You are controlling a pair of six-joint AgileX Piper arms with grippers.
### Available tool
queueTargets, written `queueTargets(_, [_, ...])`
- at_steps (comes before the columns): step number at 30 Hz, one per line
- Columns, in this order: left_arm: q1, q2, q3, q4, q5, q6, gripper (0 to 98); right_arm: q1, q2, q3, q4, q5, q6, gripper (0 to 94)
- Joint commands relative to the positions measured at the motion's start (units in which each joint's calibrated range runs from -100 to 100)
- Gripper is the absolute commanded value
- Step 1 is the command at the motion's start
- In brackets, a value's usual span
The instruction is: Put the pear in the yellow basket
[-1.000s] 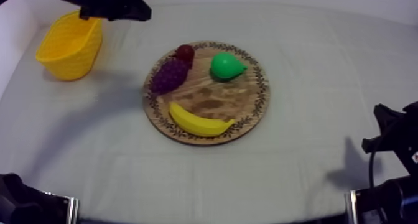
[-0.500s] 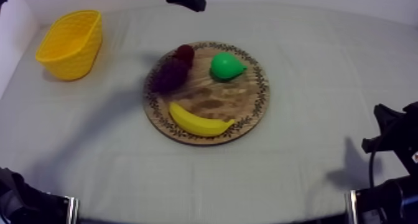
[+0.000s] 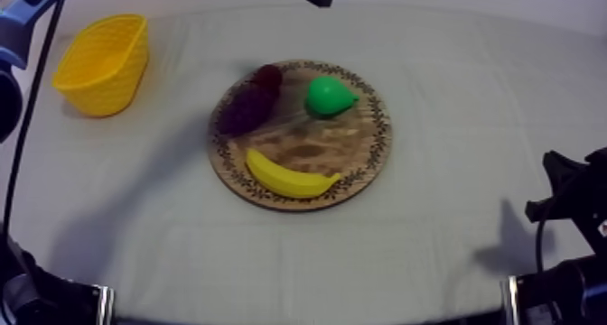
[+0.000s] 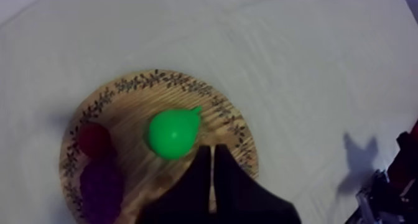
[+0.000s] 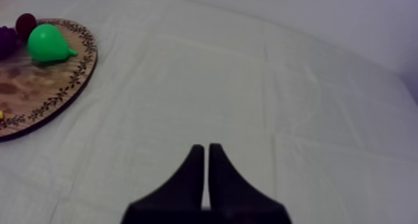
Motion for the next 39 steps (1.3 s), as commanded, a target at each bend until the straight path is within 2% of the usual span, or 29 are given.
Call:
queueTargets(1, [0.27,1.07,-1.59,0.24,0.10,-8.61,0.0,0.00,-0.02,0.00,-0.01,0.01,-0.02,0.4])
queueTargets(5, [1.05,3.17,-3.84,0.67,1.55,-19.14,0.1,0.00,-0.02,0.00,-0.01,0.01,-0.02,0.4])
queueTargets(8, [1.53,4.21,-4.70,1.09,2.27,-25.25,1.4,0.00,-0.02,0.00,-0.01,0.01,-0.02,0.4])
queueTargets(11, [1.76,4.81,-4.90,1.20,2.54,-29.43,3.8,0.00,-0.02,0.00,-0.01,0.01,-0.02,0.4])
queueTargets(14, [1.36,5.07,-4.73,1.19,3.46,-31.77,8.4,0.00,-0.02,0.00,-0.01,0.01,-0.02,0.4])
queueTargets(17, [0.47,4.79,-4.55,1.82,4.85,-32.81,13.9,0.00,-0.02,0.00,-0.01,0.01,-0.02,0.4])
queueTargets(22, [-0.80,4.06,-3.30,2.06,6.40,-33.43,30.8,0.00,-0.02,0.00,-0.01,0.01,-0.02,0.4])
queueTargets(29, [-1.82,3.79,-1.66,0.99,9.89,-31.07,60.0,0.00,-0.02,0.00,-0.01,0.01,-0.02,0.4])
queueTargets(39, [-1.38,3.48,-0.09,-0.26,10.72,-28.09,87.0,0.00,-0.02,0.00,-0.01,0.01,-0.02,0.4])
